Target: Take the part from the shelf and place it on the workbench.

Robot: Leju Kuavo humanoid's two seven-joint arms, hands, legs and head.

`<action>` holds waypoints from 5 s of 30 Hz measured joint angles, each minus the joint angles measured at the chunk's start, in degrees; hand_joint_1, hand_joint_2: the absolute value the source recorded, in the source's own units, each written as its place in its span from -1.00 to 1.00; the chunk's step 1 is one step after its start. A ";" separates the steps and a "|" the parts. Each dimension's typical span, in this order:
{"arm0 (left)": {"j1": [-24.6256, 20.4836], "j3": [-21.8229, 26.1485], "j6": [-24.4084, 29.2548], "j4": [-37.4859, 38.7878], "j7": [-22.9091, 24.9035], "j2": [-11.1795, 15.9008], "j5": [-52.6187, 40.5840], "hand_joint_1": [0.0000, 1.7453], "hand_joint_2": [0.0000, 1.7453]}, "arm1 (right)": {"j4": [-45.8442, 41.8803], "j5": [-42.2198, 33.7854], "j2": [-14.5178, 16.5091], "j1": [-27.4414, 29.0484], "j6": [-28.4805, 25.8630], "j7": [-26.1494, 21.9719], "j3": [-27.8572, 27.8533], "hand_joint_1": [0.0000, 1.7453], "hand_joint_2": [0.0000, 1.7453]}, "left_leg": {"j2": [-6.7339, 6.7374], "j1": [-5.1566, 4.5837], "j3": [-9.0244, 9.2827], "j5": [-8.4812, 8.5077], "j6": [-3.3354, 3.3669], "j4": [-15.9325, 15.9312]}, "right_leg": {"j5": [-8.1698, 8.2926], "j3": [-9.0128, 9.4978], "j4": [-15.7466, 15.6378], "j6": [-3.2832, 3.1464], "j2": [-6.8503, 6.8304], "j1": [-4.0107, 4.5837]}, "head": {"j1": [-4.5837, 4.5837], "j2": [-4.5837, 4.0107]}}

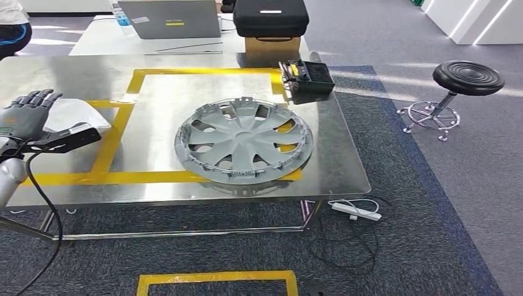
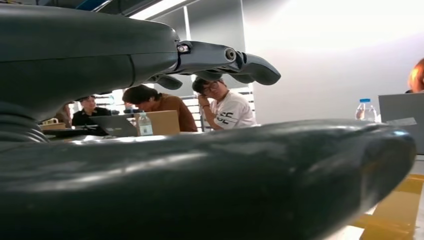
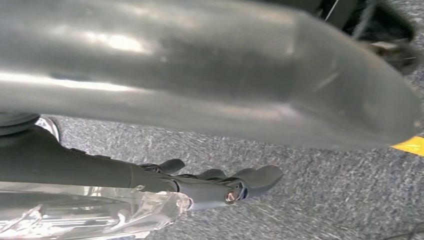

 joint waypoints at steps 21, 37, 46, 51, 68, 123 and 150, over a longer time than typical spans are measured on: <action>0.77 -0.07 -1.68 -0.14 0.00 0.41 -0.05 -1.00 -1.00 | -0.01 0.00 -0.02 -0.24 0.08 -0.04 0.00 -1.00 -1.00 | 0.06 0.08 -2.87 -2.46 -3.75 9.11 | 6.28 4.92 -9.84 -3.11 -0.07 0.08 | -0.38 0.00; 0.62 -0.50 -1.83 -0.49 0.00 -0.21 -0.24 -1.00 -1.00 | -0.07 -0.14 -0.08 -0.43 0.09 -0.08 0.00 -1.00 -1.00 | 0.06 -0.71 -3.85 3.35 -0.08 0.14 | 0.19 7.65 -2.61 -1.65 -0.08 0.61 | -0.15 0.00; 2.28 -0.52 -0.33 -0.19 0.57 -0.07 0.02 -1.00 -1.00 | -0.07 -0.32 -0.08 -0.58 -0.02 -0.34 0.00 -1.00 -1.00 | 0.05 -0.42 -7.84 -2.44 -2.74 7.54 | 3.97 9.59 -11.69 -3.75 -0.34 0.72 | -0.41 0.00; 6.31 0.06 2.14 1.10 0.87 -0.08 0.96 -1.00 -1.00 | -0.07 -0.50 -0.09 -0.07 -0.15 -0.50 0.00 -1.00 -1.00 | 0.11 0.13 -4.89 -1.91 -3.97 10.65 | 6.20 6.21 -11.04 -3.16 -0.35 0.19 | -0.46 0.00; 19.62 5.21 7.84 9.33 2.24 -2.67 1.99 -1.00 -1.00 | -0.16 -1.00 -0.47 0.76 -0.56 -0.78 -0.02 -1.00 -1.00 | 0.21 -1.02 -3.84 3.07 0.09 0.55 | -0.53 9.74 -5.00 -3.07 -0.17 1.56 | -0.43 0.00; 41.86 38.50 -10.47 24.02 7.71 -26.11 23.18 -1.00 -1.00 | -0.24 -3.51 -0.85 2.24 -2.42 -2.66 -3.56 -1.00 -1.00 | -1.03 -0.33 1.77 0.00 0.67 -1.08 | -4.69 4.52 2.25 -0.35 -0.79 0.73 | 0.39 0.00; 41.31 39.29 -8.62 24.05 2.68 -27.59 20.83 -1.00 -1.00 | -0.24 -4.42 -0.98 2.81 -2.25 -2.42 -4.78 -1.00 -1.00 | 2.37 -1.12 0.88 0.07 0.14 -0.61 | 0.31 10.84 -8.90 -1.34 -5.73 1.06 | -0.32 0.00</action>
